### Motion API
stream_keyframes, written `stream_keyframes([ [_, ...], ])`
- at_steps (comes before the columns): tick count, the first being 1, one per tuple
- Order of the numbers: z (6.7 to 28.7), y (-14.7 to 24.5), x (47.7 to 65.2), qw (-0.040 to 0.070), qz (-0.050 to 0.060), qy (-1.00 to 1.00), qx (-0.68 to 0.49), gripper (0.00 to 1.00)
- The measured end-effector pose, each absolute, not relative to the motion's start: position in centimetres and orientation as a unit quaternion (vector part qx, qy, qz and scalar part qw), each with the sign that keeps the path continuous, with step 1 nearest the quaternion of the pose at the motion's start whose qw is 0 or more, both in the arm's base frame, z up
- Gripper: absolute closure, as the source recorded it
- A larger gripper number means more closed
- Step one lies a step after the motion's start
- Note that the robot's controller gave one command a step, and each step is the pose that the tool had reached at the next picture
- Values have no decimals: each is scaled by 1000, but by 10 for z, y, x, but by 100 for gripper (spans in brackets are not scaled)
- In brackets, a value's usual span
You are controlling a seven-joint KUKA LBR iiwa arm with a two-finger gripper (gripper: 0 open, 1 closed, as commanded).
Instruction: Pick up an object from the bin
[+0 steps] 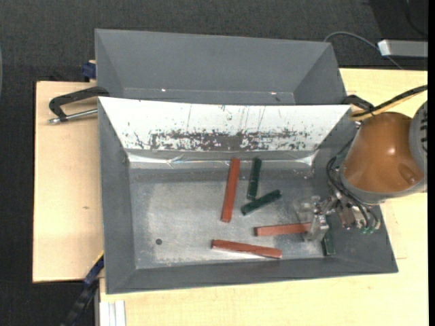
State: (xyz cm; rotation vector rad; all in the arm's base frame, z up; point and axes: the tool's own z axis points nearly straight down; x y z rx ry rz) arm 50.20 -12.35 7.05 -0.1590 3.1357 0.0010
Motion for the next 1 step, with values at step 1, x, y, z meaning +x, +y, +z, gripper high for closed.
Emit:
stream_keyframes([
  [1,195,-126,540,3,0,1000,-15,100],
])
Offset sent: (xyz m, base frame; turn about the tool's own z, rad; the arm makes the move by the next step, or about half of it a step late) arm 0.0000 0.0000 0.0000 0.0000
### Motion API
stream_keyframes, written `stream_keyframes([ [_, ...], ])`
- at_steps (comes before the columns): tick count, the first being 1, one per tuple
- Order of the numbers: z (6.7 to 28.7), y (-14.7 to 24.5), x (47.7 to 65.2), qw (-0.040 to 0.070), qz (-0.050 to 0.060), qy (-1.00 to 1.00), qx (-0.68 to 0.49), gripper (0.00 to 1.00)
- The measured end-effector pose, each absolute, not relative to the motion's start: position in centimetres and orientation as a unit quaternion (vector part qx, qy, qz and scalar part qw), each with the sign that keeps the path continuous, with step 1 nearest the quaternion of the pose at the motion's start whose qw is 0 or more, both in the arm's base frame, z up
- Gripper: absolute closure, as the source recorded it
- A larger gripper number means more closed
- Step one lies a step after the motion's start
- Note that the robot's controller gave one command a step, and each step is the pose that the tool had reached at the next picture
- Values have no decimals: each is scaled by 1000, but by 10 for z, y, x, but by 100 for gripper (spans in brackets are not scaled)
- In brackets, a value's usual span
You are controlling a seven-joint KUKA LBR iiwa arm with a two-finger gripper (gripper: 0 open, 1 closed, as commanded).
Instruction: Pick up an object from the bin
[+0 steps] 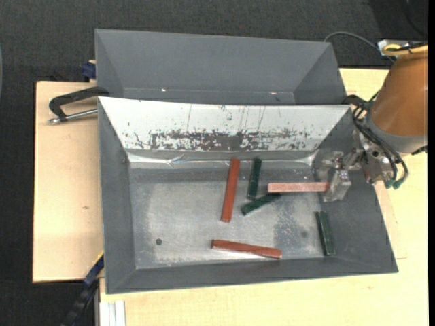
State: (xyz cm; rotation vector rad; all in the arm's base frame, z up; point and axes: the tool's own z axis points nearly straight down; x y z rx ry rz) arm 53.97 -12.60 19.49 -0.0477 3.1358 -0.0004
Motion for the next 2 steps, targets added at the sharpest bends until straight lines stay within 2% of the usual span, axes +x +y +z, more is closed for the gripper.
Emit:
stream_keyframes([
  [1,195,-126,540,3,0,1000,-15,100],
  [2,214,-130,548,0,0,995,-97,100],
])
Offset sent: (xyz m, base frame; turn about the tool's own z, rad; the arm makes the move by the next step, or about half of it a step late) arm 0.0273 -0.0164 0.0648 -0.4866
